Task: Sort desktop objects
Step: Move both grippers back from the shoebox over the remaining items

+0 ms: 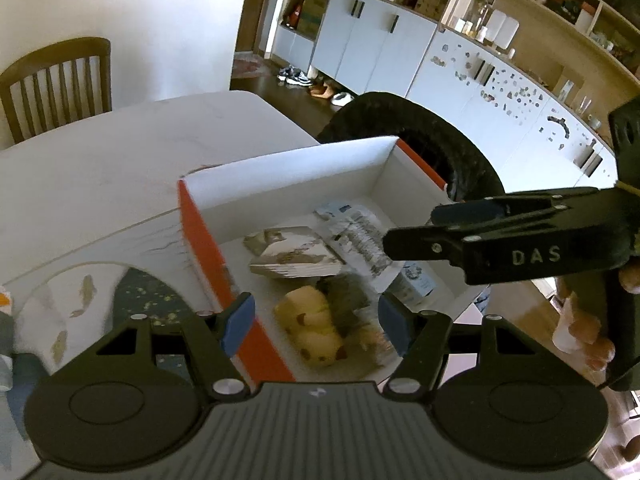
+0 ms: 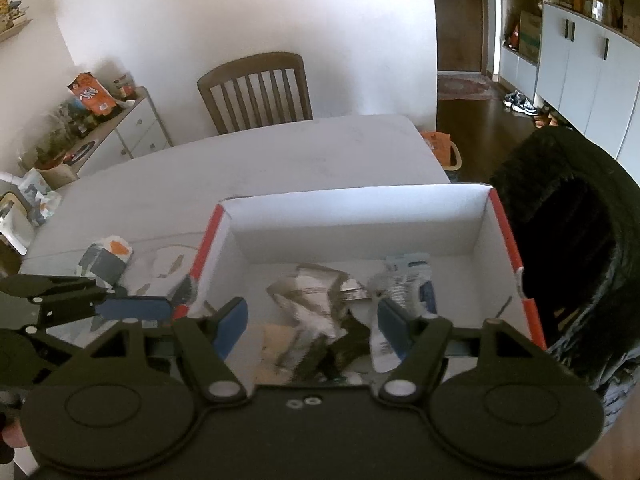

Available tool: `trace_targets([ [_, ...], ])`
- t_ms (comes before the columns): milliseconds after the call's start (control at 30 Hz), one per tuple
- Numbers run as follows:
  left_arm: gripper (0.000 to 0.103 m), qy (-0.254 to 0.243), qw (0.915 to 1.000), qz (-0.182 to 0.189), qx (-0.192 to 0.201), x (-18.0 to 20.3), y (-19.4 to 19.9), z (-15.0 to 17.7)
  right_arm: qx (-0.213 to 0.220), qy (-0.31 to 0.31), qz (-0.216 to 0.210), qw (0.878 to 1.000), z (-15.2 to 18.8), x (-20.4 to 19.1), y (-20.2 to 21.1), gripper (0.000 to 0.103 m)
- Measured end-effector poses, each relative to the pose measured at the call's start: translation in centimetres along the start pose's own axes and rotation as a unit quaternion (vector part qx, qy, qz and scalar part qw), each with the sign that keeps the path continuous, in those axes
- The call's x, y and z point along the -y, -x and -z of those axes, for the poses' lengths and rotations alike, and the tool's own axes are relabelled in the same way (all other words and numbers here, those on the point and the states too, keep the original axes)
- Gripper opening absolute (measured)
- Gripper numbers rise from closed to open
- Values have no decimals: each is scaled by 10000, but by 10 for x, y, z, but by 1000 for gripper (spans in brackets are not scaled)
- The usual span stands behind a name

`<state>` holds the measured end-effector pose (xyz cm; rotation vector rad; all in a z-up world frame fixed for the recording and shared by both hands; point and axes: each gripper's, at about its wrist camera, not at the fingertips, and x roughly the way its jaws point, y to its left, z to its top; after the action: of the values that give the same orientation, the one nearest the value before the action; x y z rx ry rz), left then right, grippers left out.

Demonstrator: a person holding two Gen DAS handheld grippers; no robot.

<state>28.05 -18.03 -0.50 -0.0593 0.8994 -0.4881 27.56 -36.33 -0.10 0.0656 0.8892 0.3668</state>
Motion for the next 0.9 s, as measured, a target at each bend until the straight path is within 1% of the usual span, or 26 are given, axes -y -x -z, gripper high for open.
trace_targets([
  [200,68,57,9999,-11,94,-24,19,5,50,-39,-40,10000,4,-26,6,71],
  [300,73,74,9998,-74,149,-35,28,8,99,-49,-65,9999,5,-41,8,72],
  [400,73,117,9996,-144,188,-51,36,12,142,-39,-144,9998,7,-59,9,72],
  [667,74,314,9981,-483,230,-98,54,22,203,274,-346,9988,13,-111,8,73],
  [767,74,313,9973,-596,287,-111,62,25,258,421,-402,9980,16,-130,7,75],
  [833,74,317,9967,-676,314,-120,67,27,290,501,-417,9975,17,-143,6,79],
  [900,74,314,9961,-758,338,-127,71,30,293,534,-445,9972,19,-153,5,79],
])
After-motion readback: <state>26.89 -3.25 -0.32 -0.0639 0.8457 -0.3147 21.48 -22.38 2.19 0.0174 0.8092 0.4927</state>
